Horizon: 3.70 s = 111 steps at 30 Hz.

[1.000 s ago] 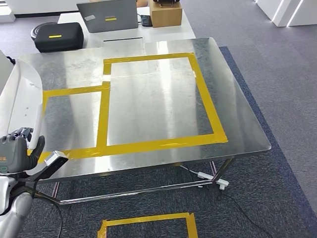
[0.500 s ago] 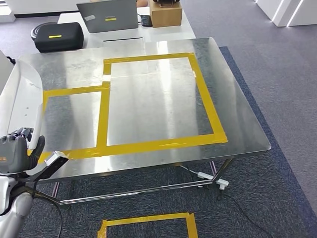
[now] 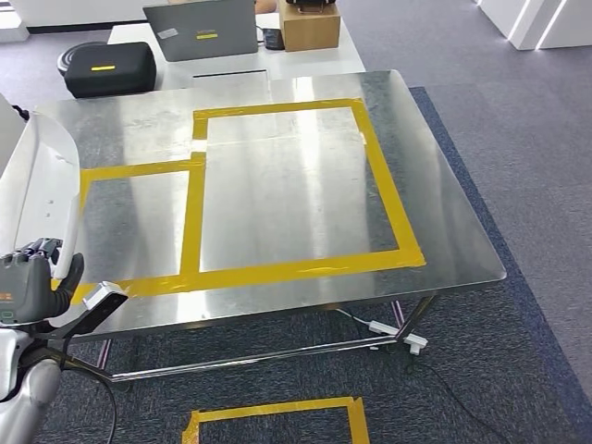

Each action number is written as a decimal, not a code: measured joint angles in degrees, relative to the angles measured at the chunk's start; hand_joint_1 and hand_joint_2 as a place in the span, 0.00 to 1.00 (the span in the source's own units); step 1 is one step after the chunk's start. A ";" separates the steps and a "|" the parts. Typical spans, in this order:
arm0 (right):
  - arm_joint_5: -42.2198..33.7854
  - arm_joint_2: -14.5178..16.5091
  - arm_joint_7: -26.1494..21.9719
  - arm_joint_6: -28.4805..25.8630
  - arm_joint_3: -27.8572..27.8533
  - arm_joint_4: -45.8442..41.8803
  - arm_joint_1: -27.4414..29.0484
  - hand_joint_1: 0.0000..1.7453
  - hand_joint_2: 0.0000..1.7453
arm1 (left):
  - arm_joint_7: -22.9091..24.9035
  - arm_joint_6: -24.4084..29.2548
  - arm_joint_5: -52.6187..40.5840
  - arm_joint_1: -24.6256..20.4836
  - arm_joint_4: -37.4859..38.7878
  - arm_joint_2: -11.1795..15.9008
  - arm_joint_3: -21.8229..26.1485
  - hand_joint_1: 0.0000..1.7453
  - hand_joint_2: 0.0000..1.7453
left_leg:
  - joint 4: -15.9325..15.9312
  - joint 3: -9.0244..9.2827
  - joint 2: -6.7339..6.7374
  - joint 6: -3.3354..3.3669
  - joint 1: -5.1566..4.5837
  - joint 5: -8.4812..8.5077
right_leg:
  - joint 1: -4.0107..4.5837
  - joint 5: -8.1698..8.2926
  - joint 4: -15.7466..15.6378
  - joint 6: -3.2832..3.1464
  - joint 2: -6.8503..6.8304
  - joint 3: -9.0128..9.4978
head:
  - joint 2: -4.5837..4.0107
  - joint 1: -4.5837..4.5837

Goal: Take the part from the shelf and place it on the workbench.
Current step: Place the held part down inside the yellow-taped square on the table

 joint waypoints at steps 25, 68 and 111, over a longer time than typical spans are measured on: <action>1.07 0.22 0.50 -0.08 0.60 -0.01 -0.21 0.00 0.00 | 0.51 -0.40 -0.74 -0.75 2.01 0.15 -0.45 1.00 1.00 | -0.78 0.37 0.01 1.55 0.08 0.33 | -0.36 -1.84 2.28 1.35 0.01 -1.14 | 0.00 0.15; 1.29 0.22 0.55 -0.15 1.47 -0.02 -0.34 0.00 0.00 | 1.22 -0.45 -0.66 -0.89 2.86 0.15 -0.96 1.00 1.00 | 0.29 -0.92 -3.30 -0.33 0.40 0.50 | -0.29 -0.47 0.39 -0.04 2.12 0.01 | 0.00 0.15; 1.24 0.13 -0.18 2.95 1.88 -0.02 -0.62 0.00 0.00 | -8.76 0.77 3.38 -3.82 9.99 1.38 -7.60 1.00 1.00 | 0.27 -0.44 -1.55 -0.65 0.26 0.19 | -0.03 -0.93 0.50 -0.69 0.93 0.45 | 0.00 -0.36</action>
